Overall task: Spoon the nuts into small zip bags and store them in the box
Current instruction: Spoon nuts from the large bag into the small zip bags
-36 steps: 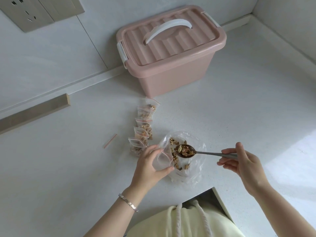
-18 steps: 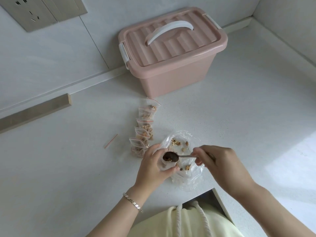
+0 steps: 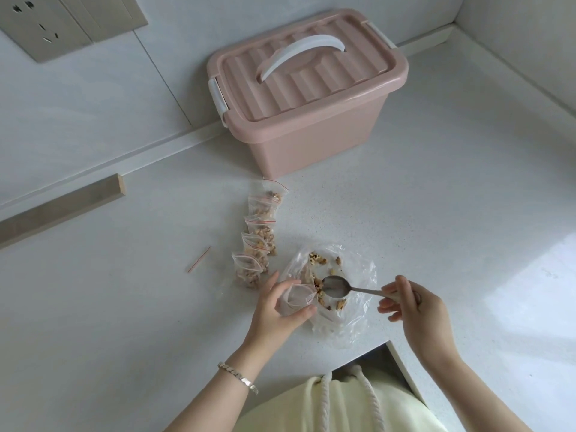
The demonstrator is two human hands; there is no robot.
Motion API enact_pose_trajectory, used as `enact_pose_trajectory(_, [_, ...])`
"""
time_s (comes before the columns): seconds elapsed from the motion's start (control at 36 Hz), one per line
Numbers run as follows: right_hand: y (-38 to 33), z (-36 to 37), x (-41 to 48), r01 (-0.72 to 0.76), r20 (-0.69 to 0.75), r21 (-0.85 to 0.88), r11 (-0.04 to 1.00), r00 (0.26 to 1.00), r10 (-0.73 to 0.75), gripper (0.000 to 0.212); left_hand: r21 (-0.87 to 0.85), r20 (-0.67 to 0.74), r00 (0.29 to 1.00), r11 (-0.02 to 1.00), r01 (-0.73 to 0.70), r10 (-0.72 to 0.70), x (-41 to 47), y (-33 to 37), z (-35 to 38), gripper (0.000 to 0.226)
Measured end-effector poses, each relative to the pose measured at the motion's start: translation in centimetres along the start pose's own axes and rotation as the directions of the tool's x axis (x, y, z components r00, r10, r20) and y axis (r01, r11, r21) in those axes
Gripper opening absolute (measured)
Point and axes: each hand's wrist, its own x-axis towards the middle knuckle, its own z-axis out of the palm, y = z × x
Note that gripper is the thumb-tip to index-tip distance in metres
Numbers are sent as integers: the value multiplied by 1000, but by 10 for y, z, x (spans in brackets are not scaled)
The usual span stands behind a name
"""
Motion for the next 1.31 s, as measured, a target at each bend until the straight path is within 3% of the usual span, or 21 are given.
enact_pose_trajectory(0.25, [11,19,-9,7,5,36,999,1000,-7,30,-35,92,996,999,22,-18,6,1,1,37])
enact_pose_trajectory(0.5, [26,33,2,-259,165,300,918,962,217,36,-54,164,986,999,9,0,12,1,2,38])
enact_pose_trajectory(0.69, [35,15,6,-411,210,446,795,911,354,40,-98,51,999,995,6,-1,12,-5,-2,30])
enact_pose_trajectory(0.89, [39,-2,8,-409,208,460,788,913,352,42,-45,7,999,998,-42,42,7,-6,-7,32])
enact_pose_trajectory(1.0, [33,-11,11,-340,158,419,842,940,302,41,125,-29,990,983,-135,140,4,-2,-9,37])
enact_pose_trajectory(1.17, [17,-24,16,-221,112,346,912,975,194,43,371,-103,931,882,-289,349,-2,1,-9,48])
enact_pose_trajectory(1.31, [0,-32,21,-173,115,324,930,983,143,44,452,-93,918,838,-305,385,1,1,-5,63])
